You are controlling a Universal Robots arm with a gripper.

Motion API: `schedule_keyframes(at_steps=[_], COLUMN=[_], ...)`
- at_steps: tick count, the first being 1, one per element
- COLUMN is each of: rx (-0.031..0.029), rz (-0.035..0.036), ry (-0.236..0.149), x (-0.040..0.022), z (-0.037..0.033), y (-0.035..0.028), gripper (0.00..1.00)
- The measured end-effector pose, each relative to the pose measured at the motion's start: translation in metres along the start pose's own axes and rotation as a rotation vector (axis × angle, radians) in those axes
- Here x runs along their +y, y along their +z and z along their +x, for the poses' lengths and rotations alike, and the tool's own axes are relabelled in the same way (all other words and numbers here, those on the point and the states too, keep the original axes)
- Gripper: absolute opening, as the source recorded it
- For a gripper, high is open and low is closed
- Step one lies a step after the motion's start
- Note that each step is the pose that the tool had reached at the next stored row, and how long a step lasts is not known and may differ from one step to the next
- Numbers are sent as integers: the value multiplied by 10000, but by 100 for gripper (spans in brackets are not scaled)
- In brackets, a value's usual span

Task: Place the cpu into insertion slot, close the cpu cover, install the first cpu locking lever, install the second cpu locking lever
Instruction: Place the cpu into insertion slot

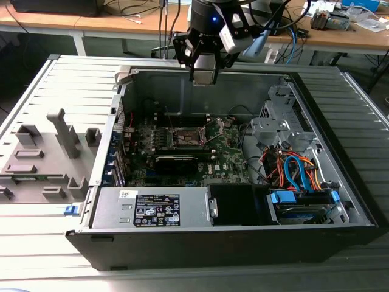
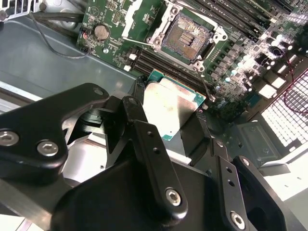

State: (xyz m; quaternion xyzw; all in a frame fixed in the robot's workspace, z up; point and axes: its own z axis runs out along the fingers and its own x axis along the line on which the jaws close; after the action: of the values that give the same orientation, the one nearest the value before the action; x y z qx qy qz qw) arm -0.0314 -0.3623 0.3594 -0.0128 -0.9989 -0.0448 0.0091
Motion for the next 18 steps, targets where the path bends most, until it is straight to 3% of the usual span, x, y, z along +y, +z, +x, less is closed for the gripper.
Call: schedule_keyframes(at_steps=[18], rx=[0], rz=[-1], ry=[0], x=[-41], z=[-1], y=[12], gripper=[55])
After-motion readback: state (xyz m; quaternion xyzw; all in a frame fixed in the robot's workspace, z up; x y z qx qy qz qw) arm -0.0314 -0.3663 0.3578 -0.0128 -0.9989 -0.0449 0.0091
